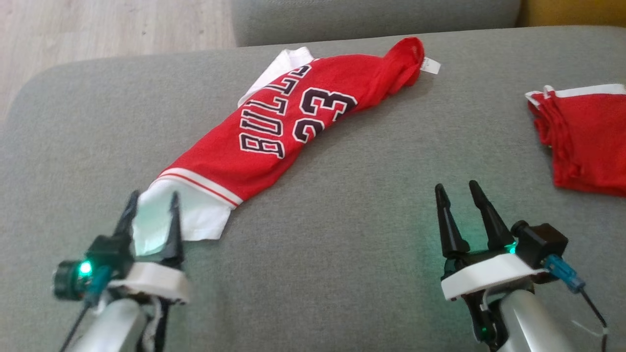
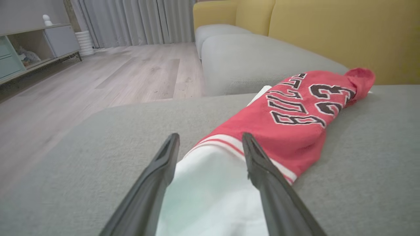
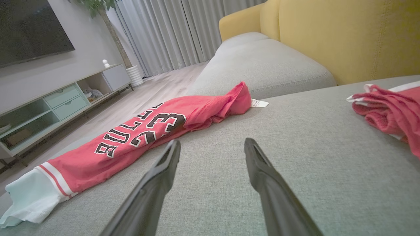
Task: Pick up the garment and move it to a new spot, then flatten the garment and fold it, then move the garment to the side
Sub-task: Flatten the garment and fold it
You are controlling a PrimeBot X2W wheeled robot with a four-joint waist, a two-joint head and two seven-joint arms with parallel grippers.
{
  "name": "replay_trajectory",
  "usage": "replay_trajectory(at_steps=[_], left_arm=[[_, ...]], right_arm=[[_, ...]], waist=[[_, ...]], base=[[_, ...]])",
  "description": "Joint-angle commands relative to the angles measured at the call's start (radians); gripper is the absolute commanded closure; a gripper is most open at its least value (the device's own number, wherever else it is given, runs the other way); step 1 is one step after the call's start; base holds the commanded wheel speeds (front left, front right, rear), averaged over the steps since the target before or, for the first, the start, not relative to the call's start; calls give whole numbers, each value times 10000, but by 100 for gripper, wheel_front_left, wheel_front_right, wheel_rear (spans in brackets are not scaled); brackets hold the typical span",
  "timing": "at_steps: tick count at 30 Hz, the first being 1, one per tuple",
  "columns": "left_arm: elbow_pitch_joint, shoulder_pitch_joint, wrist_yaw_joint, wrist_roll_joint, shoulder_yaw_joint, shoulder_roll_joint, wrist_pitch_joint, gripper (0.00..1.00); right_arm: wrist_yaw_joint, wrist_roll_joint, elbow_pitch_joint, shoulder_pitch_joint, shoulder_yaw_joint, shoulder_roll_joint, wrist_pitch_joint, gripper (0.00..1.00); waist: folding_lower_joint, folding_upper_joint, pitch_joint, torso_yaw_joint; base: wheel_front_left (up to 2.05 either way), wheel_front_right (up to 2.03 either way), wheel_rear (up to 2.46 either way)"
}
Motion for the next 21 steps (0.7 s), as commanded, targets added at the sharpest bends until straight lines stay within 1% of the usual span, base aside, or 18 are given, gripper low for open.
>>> replay_trajectory(at_steps=[1, 6, 10, 14, 16, 21], left_arm=[[-353, -469, 86, 160, 356, 136, -115, 0], [-1070, -460, 81, 817, 538, -495, -122, 0], [-1357, -537, -172, 1264, 492, -979, -124, 0], [-1355, -710, -487, 1572, 428, -1437, -124, 0], [-1299, -813, -657, 1708, 385, -1660, -124, 0], [-1150, -1033, -980, 1966, 500, -2140, -125, 0]], right_arm=[[-19, -112, -337, -196, 180, -18, -107, 0], [-19, -557, -251, -804, -66, -18, -107, 0], [-19, -681, 496, -1910, -485, -18, 202, 0], [-19, -537, 1844, -3320, -823, -18, 968, 0], [-19, -106, 2659, -4017, -1048, -18, 1264, 0], [-19, 495, 4729, -5628, -1617, -18, 1423, 0]], waist=[[0, 0, 82, 114], [0, 0, 447, 634], [0, 0, 816, 1226], [0, 0, 1144, 1794], [0, 0, 1296, 2057], [0, 0, 1621, 2556]], base=[[0, 0, 0], [0, 0, 0], [0, 0, 0], [0, 0, 0], [0, 0, 0], [0, 0, 0]])
